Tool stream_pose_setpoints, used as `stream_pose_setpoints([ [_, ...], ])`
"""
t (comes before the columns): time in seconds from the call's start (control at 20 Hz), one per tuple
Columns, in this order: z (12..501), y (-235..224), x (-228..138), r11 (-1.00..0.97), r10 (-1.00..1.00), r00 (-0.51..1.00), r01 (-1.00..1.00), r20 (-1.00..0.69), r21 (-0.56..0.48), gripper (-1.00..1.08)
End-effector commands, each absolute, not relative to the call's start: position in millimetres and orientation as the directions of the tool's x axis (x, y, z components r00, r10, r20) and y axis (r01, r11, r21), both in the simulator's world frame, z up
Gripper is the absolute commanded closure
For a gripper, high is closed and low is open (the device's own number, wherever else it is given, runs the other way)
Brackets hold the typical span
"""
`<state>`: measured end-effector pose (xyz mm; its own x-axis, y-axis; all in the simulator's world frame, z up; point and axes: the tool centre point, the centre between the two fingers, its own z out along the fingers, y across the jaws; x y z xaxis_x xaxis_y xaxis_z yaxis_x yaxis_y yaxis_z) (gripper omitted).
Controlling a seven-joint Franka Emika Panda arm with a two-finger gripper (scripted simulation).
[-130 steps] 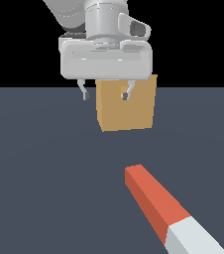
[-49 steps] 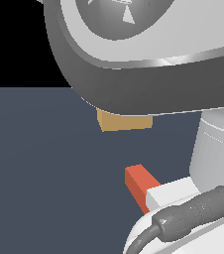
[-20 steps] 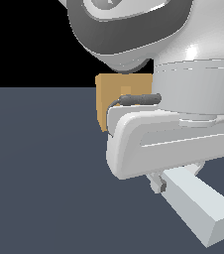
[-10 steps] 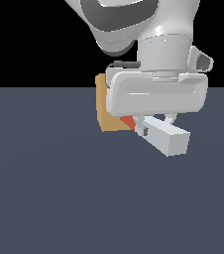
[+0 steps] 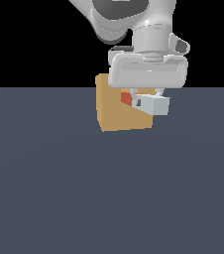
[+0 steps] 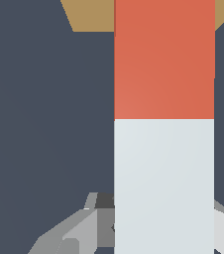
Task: Insert the peg into the horizontal hole in a box.
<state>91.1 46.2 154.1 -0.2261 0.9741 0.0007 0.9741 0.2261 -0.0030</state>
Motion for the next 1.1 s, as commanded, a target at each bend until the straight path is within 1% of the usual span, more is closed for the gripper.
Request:
stream_pose_setpoints([
  [0.0, 164.5, 62.1, 93.3, 0.217, 0.976, -0.217, 0.976, 0.000, 0.000, 1.08],
  [0.3, 174.6, 82.3, 96.0, 0.208, 0.978, -0.208, 0.978, 0.000, 0.000, 1.08],
  [1.05, 174.8, 79.5, 97.8, 0.212, 0.977, -0.212, 0.977, 0.001, 0.004, 1.08],
])
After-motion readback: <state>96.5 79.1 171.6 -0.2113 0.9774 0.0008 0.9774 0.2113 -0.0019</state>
